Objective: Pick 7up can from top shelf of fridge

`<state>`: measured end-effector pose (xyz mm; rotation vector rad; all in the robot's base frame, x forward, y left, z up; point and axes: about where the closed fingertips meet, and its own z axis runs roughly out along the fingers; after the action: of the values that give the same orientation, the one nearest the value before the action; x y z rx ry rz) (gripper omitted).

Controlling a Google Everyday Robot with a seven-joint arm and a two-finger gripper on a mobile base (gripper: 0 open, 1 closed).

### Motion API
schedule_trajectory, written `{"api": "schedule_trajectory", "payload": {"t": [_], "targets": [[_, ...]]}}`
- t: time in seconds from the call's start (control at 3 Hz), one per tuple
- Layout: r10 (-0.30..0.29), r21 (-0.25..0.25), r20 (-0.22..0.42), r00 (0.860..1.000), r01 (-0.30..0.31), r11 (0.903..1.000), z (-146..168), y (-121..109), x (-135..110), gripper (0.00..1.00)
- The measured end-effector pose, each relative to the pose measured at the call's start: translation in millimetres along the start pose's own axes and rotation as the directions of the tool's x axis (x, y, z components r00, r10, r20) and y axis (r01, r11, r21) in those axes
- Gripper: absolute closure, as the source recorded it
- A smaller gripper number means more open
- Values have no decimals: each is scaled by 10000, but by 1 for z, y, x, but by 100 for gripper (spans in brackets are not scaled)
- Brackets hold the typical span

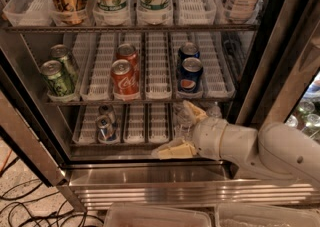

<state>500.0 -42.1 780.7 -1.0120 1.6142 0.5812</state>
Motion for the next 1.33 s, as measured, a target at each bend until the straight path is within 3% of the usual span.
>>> {"api": "schedule_trajectory", "payload": {"t": [0.33,0.67,1.0,1.33], "targets": [[531,246,1105,9925,-562,9981,-9,-2,-6,0],[531,247,1106,9924,-562,9981,-9,-2,-6,0],[579,687,1368,9889,-678,9953,-7,-12,-13,0],[450,1430,1473,9881,-663,9875,-24,-17,-35,0]]}}
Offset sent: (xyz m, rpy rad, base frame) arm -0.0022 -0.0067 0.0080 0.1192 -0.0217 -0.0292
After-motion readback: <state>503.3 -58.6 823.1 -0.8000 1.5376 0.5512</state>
